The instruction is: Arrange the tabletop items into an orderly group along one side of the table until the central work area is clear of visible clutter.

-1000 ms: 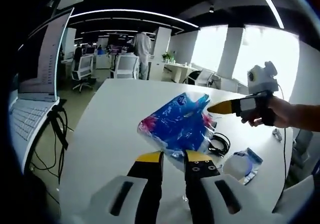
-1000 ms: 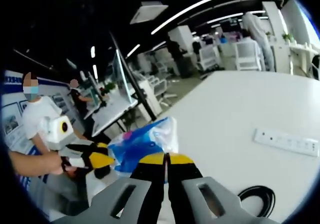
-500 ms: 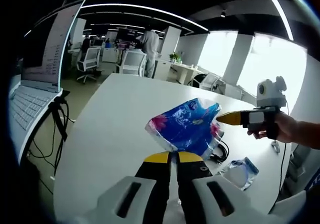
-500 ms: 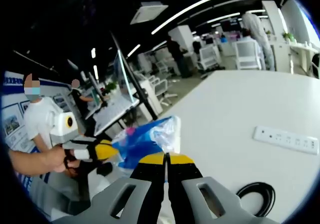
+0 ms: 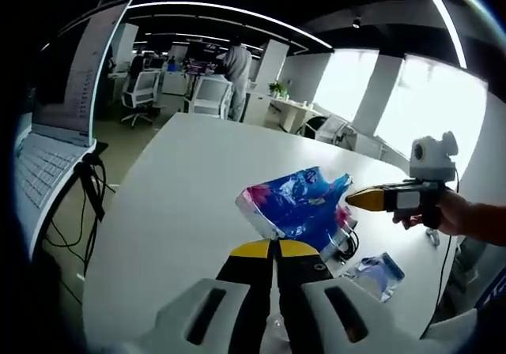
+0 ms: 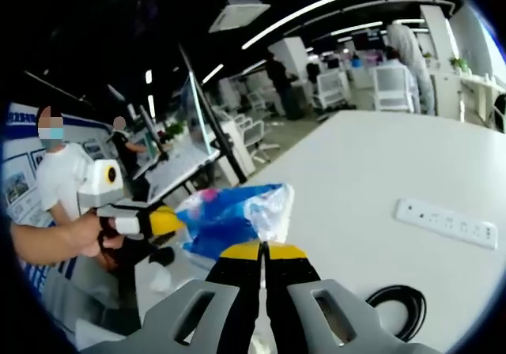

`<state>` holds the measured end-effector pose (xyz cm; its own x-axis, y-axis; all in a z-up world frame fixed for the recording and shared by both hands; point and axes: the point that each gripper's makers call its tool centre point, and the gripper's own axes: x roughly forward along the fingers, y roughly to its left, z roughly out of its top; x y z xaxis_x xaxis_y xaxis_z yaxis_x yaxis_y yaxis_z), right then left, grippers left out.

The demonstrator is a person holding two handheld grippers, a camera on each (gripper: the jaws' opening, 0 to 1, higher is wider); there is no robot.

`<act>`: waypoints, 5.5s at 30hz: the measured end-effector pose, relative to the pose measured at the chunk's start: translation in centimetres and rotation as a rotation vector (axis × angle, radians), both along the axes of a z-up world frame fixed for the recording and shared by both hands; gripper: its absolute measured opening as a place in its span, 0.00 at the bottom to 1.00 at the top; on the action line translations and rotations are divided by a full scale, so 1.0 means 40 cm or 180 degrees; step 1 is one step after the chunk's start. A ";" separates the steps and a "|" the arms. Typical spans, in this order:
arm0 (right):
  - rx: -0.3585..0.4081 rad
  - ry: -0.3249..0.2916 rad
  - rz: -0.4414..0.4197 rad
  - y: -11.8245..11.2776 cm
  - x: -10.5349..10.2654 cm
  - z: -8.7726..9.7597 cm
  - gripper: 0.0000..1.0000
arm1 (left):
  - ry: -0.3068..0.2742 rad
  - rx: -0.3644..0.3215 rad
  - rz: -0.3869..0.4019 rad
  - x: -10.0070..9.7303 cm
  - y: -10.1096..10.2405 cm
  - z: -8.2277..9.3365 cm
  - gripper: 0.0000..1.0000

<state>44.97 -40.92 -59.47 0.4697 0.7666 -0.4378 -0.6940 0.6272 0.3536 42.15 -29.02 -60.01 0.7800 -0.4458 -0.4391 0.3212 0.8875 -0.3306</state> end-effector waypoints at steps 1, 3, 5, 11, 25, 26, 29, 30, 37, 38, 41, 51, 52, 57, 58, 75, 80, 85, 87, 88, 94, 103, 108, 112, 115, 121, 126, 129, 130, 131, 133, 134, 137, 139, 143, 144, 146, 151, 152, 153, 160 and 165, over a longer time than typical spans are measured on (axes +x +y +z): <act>-0.0011 -0.0012 0.0007 0.000 -0.002 0.001 0.00 | 0.0007 -0.0001 -0.0004 0.000 0.000 0.001 0.00; -0.0033 -0.0021 0.0011 -0.002 -0.005 0.003 0.00 | 0.0006 -0.0003 -0.0010 0.002 -0.001 0.006 0.00; -0.0055 -0.0040 0.0013 -0.004 -0.006 0.006 0.00 | 0.0013 -0.0014 -0.0013 0.003 -0.003 0.010 0.00; -0.0082 -0.0060 -0.0001 -0.017 -0.012 0.021 0.00 | 0.0026 -0.0038 -0.0046 0.008 -0.013 0.031 0.00; -0.0165 -0.0190 -0.0024 -0.067 -0.043 0.071 0.00 | 0.0021 -0.0068 -0.0163 0.003 -0.064 0.084 0.00; -0.0167 -0.0206 -0.0031 -0.071 -0.045 0.078 0.00 | 0.0022 -0.0066 -0.0170 0.004 -0.068 0.091 0.00; -0.0190 -0.0235 -0.0048 -0.083 -0.050 0.092 0.00 | 0.0032 -0.0088 -0.0193 0.002 -0.081 0.107 0.00; -0.0194 -0.0232 -0.0048 -0.086 -0.052 0.094 0.00 | 0.0031 -0.0085 -0.0206 0.000 -0.087 0.114 0.00; -0.0208 -0.0257 -0.0093 -0.119 -0.067 0.116 0.00 | 0.0043 -0.0078 -0.0282 -0.012 -0.122 0.138 0.00; -0.0216 -0.0261 -0.0099 -0.125 -0.071 0.118 0.00 | 0.0041 -0.0076 -0.0295 -0.014 -0.126 0.141 0.00; -0.0220 -0.0274 -0.0114 -0.139 -0.080 0.125 0.00 | 0.0038 -0.0074 -0.0328 -0.022 -0.142 0.148 0.00; -0.0279 -0.0306 -0.0146 -0.190 -0.114 0.137 0.00 | 0.0039 -0.0053 -0.0444 -0.038 -0.190 0.159 0.00; -0.0273 -0.0307 -0.0151 -0.196 -0.118 0.140 0.00 | 0.0037 -0.0054 -0.0449 -0.040 -0.194 0.161 0.00; -0.0318 -0.0330 -0.0155 -0.221 -0.129 0.141 0.00 | 0.0041 -0.0058 -0.0508 -0.054 -0.224 0.166 0.00; -0.0318 -0.0333 -0.0160 -0.229 -0.131 0.141 0.00 | 0.0039 -0.0053 -0.0518 -0.056 -0.229 0.167 0.00; -0.0430 -0.0312 -0.0236 -0.305 -0.172 0.135 0.00 | 0.0140 -0.0031 -0.0670 -0.093 -0.310 0.148 0.00; -0.0461 -0.0237 -0.0286 -0.330 -0.191 0.121 0.00 | 0.0203 -0.0024 -0.0726 -0.100 -0.334 0.138 0.00; -0.0482 -0.0166 -0.0322 -0.356 -0.212 0.105 0.00 | 0.0298 -0.0011 -0.0788 -0.112 -0.357 0.119 0.00; -0.0500 -0.0173 -0.0327 -0.363 -0.216 0.101 0.00 | 0.0299 -0.0009 -0.0803 -0.115 -0.365 0.116 0.00; -0.0504 -0.0161 -0.0332 -0.368 -0.219 0.098 0.00 | 0.0313 -0.0010 -0.0822 -0.120 -0.372 0.113 0.00; -0.0503 -0.0127 -0.0366 -0.393 -0.237 0.087 0.00 | 0.0332 -0.0022 -0.0862 -0.133 -0.394 0.104 0.00; -0.0546 -0.0103 -0.0409 -0.434 -0.258 0.069 0.00 | 0.0348 -0.0039 -0.0936 -0.151 -0.437 0.087 0.00; -0.0560 -0.0073 -0.0440 -0.458 -0.268 0.058 0.00 | 0.0363 -0.0045 -0.0981 -0.160 -0.463 0.080 0.00; -0.0567 -0.0056 -0.0468 -0.477 -0.279 0.051 0.00 | 0.0377 -0.0038 -0.1019 -0.166 -0.483 0.072 0.00; -0.0567 -0.0039 -0.0488 -0.488 -0.286 0.047 0.00 | 0.0392 -0.0042 -0.1042 -0.172 -0.495 0.067 0.00; -0.0572 -0.0019 -0.0531 -0.510 -0.300 0.041 0.00 | 0.0405 -0.0046 -0.1092 -0.181 -0.520 0.059 0.00; -0.0573 0.0005 -0.0568 -0.527 -0.313 0.033 0.00 | 0.0416 -0.0047 -0.1133 -0.190 -0.538 0.055 0.00; -0.0572 0.0018 -0.0584 -0.535 -0.319 0.028 0.00 | 0.0427 -0.0044 -0.1150 -0.192 -0.543 0.047 0.00; -0.0578 0.0021 -0.0585 -0.536 -0.320 0.027 0.00 | 0.0433 -0.0049 -0.1156 -0.194 -0.546 0.045 0.00; -0.0582 0.0018 -0.0589 -0.540 -0.323 0.026 0.00 | 0.0433 -0.0051 -0.1158 -0.195 -0.549 0.045 0.00; -0.0578 0.0031 -0.0602 -0.545 -0.325 0.023 0.00 | 0.0437 -0.0052 -0.1163 -0.198 -0.553 0.042 0.00; -0.0580 0.0032 -0.0606 -0.547 -0.326 0.022 0.00 | 0.0444 -0.0059 -0.1167 -0.199 -0.556 0.041 0.00; -0.0582 0.0045 -0.0617 -0.553 -0.330 0.019 0.00 | 0.0456 -0.0060 -0.1181 -0.202 -0.564 0.037 0.00; -0.0580 0.0051 -0.0629 -0.559 -0.333 0.017 0.00 | 0.0461 -0.0062 -0.1192 -0.203 -0.569 0.035 0.00; -0.0577 0.0067 -0.0646 -0.568 -0.337 0.012 0.00 | 0.0474 -0.0067 -0.1206 -0.202 -0.576 0.030 0.00; -0.0580 0.0069 -0.0650 -0.571 -0.337 0.011 0.00 | 0.0478 -0.0067 -0.1213 -0.204 -0.580 0.030 0.00; -0.0576 0.0077 -0.0660 -0.577 -0.336 0.009 0.00 | 0.0479 -0.0062 -0.1227 -0.205 -0.586 0.028 0.00; -0.0577 0.0084 -0.0678 -0.586 -0.340 0.007 0.00 | 0.0484 -0.0058 -0.1248 -0.205 -0.598 0.026 0.00; -0.0575 0.0088 -0.0684 -0.589 -0.341 0.006 0.00 | 0.0484 -0.0058 -0.1253 -0.205 -0.601 0.025 0.00; -0.0578 0.0089 -0.0686 -0.591 -0.342 0.004 0.00 | 0.0486 -0.0053 -0.1261 -0.206 -0.604 0.024 0.00; -0.0576 0.0118 -0.0723 -0.611 -0.348 -0.005 0.00 | 0.0515 -0.0056 -0.1294 -0.212 -0.622 0.016 0.00; -0.0577 0.0138 -0.0749 -0.623 -0.353 -0.009 0.00 | 0.0525 -0.0059 -0.1324 -0.218 -0.636 0.013 0.00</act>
<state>30.83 -65.86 -59.82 0.6031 0.5464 -0.5812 -0.5089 0.8246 0.2471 33.44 -54.45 -59.51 0.4530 -0.7157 -0.5316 0.5911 0.6875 -0.4218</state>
